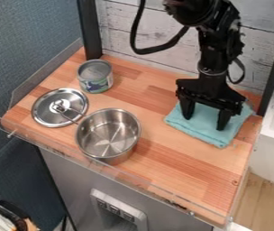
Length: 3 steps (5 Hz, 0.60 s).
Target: Move blue cloth from bottom to the top of the table
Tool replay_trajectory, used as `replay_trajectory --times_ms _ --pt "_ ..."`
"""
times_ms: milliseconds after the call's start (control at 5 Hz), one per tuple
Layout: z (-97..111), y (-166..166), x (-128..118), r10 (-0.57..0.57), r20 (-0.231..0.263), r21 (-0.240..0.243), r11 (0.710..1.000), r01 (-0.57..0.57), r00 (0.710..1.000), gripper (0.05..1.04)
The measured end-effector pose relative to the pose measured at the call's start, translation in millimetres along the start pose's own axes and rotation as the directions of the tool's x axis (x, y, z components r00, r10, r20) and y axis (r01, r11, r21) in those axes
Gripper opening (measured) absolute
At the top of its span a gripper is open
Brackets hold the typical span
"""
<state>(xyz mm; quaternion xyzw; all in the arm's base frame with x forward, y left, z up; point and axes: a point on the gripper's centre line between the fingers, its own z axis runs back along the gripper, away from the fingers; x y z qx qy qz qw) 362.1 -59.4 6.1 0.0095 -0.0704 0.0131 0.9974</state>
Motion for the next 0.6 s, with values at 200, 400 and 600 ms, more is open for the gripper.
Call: replay_trajectory --times_ms 200,400,600 --pt "8 -3 -2 -0.019 -0.002 -0.022 1.0 0.019 1.0 1.0" --pt "37 -6 5 -0.056 0.058 -0.049 0.997 0.059 0.997 1.0" --pt "43 -5 3 -0.087 0.054 -0.06 0.994 0.09 0.995 1.0"
